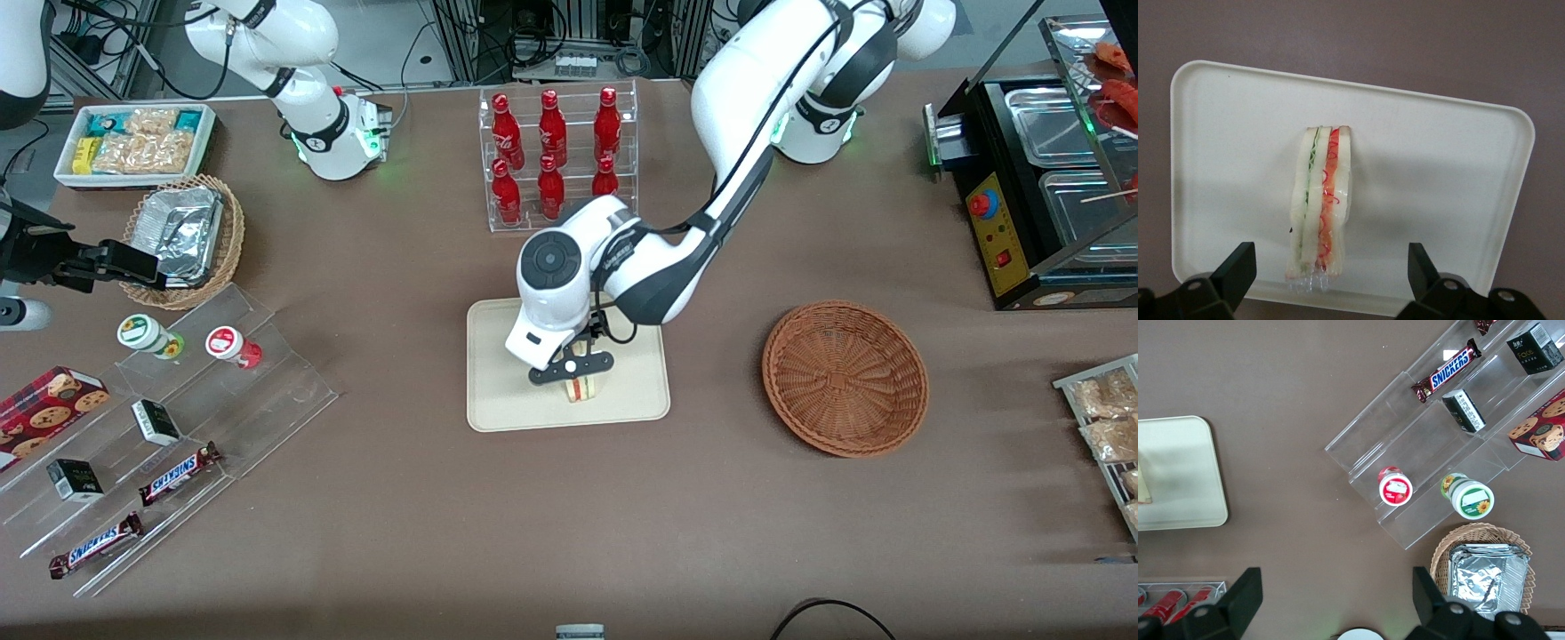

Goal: Place sandwich from basket to tray
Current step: 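Lower the sandwich onto the tray and open the left gripper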

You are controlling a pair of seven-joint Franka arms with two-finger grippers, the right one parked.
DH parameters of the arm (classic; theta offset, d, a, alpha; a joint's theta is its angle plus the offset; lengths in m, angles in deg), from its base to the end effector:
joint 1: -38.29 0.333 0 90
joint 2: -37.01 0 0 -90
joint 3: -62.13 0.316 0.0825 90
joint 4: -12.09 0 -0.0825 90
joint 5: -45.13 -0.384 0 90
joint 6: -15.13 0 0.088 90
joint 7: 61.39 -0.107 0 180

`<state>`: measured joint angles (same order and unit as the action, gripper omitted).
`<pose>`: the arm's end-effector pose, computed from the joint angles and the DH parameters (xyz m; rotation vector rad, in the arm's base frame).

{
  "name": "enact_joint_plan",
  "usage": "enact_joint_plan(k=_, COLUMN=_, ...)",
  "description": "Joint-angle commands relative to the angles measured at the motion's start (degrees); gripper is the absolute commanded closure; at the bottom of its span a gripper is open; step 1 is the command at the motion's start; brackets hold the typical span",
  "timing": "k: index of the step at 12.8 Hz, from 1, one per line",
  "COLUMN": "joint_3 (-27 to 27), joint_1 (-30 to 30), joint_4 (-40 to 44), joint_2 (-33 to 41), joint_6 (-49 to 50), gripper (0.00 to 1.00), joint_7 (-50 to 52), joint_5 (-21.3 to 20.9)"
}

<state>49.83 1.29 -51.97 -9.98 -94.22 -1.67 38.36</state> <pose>0.5387 -0.5368 0.3258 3.1083 0.3236 -0.0703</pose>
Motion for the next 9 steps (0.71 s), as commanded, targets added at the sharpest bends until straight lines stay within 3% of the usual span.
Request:
enact_joint_plan(k=1, joint_3=0.52, joint_1=-0.1, joint_4=-0.53, joint_2=2.94, joint_6=1.67, gripper=0.0, joint_7=0.39, joint_5=-0.97)
enact_joint_plan(k=5, joint_3=0.52, joint_1=2.97, joint_4=-0.53, joint_2=8.29, joint_6=6.58, gripper=0.0, joint_7=-4.7, joint_5=-0.71)
enact_joint_plan(k=9, joint_3=-0.01, joint_1=10.95, joint_4=-1.76, joint_2=12.7, joint_6=10.18, gripper=0.0, joint_7=-12.93, joint_5=1.56)
